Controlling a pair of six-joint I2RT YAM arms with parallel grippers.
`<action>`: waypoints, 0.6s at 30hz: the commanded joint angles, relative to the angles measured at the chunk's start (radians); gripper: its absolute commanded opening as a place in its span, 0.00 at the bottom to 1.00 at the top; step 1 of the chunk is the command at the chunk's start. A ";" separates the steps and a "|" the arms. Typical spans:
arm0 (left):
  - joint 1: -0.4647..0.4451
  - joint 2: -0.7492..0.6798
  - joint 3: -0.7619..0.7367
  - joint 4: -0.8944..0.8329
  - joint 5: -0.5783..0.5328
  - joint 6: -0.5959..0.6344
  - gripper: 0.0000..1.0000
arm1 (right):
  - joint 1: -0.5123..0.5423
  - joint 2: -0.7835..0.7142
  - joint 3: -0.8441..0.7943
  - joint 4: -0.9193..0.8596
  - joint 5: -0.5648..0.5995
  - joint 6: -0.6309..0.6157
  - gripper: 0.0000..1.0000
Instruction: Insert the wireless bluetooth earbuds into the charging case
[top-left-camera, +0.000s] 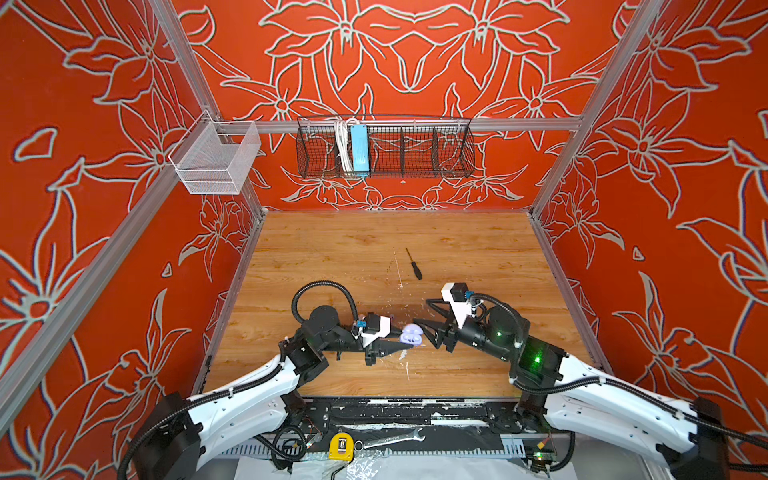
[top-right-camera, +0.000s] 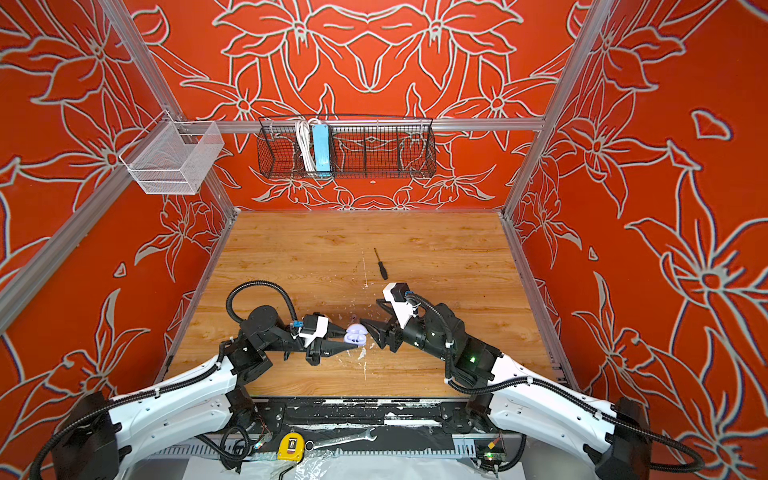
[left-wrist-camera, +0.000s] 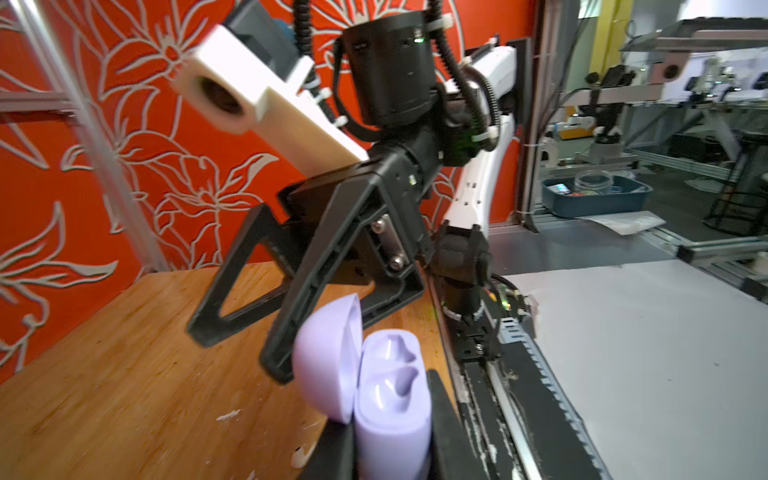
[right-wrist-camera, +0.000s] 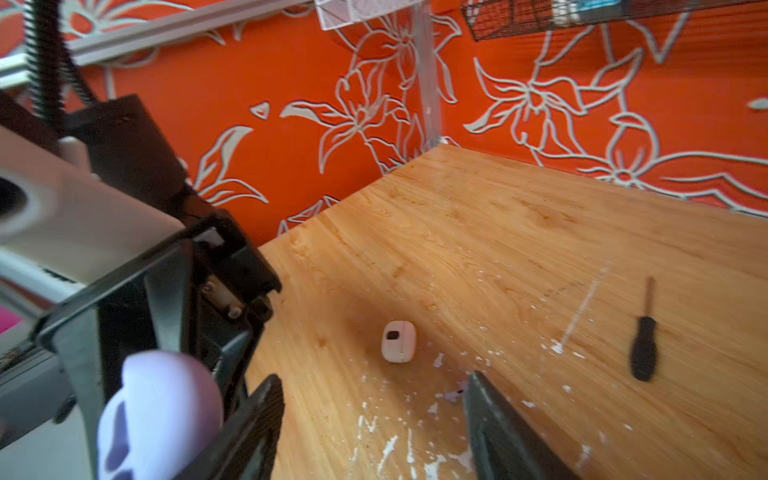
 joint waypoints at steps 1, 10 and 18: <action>0.100 0.059 -0.062 0.217 -0.053 -0.157 0.00 | -0.006 0.017 0.061 -0.126 0.309 0.066 0.75; 0.181 0.080 -0.132 0.245 -0.322 -0.184 0.00 | -0.100 0.298 0.228 -0.349 0.334 0.210 0.69; 0.206 0.006 -0.181 0.231 -0.489 -0.198 0.00 | -0.104 0.688 0.473 -0.559 0.102 0.240 0.46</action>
